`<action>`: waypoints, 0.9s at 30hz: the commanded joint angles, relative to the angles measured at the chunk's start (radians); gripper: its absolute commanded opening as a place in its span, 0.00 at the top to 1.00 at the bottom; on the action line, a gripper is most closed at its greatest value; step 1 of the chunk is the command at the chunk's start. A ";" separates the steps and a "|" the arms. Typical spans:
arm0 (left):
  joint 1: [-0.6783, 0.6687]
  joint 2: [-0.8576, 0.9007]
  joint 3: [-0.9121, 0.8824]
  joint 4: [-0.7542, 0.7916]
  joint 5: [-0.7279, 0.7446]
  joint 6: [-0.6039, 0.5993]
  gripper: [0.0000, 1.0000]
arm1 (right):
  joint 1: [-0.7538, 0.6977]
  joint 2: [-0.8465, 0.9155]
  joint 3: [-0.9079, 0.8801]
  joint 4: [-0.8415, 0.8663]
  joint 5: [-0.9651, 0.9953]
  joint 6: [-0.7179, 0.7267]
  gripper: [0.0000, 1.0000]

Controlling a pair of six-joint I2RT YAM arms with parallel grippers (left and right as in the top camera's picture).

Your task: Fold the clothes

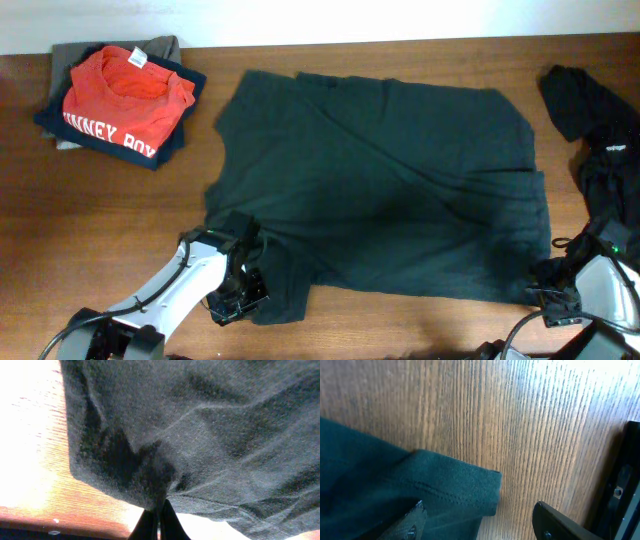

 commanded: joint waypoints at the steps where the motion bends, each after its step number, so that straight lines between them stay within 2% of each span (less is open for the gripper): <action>1: 0.005 0.006 -0.008 0.001 0.014 0.017 0.99 | -0.006 0.037 -0.011 0.004 0.005 0.012 0.27; 14: 0.005 0.006 -0.008 0.001 0.014 0.017 0.99 | -0.006 0.217 -0.011 0.086 0.005 0.011 0.27; 19: 0.005 0.006 -0.008 0.001 0.014 0.017 1.00 | -0.006 0.229 -0.011 0.087 0.005 0.011 0.49; 25: 0.005 0.003 -0.006 -0.018 0.014 0.032 0.99 | -0.006 0.227 -0.008 0.077 -0.005 0.011 0.58; 27: 0.005 -0.002 -0.002 -0.027 0.014 0.040 0.99 | -0.007 0.227 -0.008 0.078 -0.006 0.011 0.66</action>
